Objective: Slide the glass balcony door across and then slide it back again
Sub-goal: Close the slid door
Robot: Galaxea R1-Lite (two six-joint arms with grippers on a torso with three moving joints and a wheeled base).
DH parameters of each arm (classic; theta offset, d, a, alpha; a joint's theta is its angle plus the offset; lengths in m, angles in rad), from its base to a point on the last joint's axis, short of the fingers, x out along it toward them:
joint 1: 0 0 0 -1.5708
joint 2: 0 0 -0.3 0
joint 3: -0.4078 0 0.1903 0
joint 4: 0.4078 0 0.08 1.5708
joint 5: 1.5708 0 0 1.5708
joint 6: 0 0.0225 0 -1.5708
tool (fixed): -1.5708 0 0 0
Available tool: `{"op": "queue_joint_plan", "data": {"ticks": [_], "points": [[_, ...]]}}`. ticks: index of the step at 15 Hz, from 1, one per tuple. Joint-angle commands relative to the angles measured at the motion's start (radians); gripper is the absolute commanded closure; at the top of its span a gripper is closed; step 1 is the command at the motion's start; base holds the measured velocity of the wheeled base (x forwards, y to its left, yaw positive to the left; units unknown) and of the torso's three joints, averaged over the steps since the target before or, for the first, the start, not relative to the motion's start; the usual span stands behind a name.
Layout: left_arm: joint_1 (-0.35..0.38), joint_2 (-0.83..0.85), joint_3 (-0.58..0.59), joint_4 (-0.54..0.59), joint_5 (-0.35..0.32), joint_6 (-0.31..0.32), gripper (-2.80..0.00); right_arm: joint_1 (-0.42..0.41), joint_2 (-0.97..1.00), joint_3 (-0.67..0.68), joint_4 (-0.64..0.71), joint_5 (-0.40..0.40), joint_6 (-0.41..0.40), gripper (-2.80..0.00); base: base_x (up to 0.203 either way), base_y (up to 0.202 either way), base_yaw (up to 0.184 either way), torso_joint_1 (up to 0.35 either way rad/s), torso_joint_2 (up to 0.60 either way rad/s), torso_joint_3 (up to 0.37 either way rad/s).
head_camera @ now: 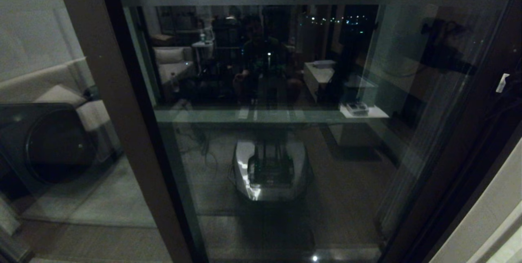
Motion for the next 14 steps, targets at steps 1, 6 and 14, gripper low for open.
{"op": "queue_joint_plan", "data": {"ticks": [1, 6, 14], "points": [[0.0, 0.0, 0.0, 0.0, 0.0, 0.001, 0.0, 0.0, -0.036, 0.02, -0.001, 0.004, 0.002, 0.0, 0.0, 0.0, 0.0, 0.0, 0.0, 0.0], [0.0, 0.0, 0.001, 0.001, 0.0, 0.001, 0.0, 0.004, -0.159, 0.125, 0.0, 0.039, 0.002, 0.0, 0.0, 0.0, 0.0, 0.0, 0.0, 0.0], [0.0, 0.0, 0.001, 0.0, 0.0, 0.001, 0.0, 0.024, -0.174, 0.04, 0.049, 0.004, -0.066, 0.0, 0.0, 0.0, 0.0, 0.0, 0.0, 0.0]]}}
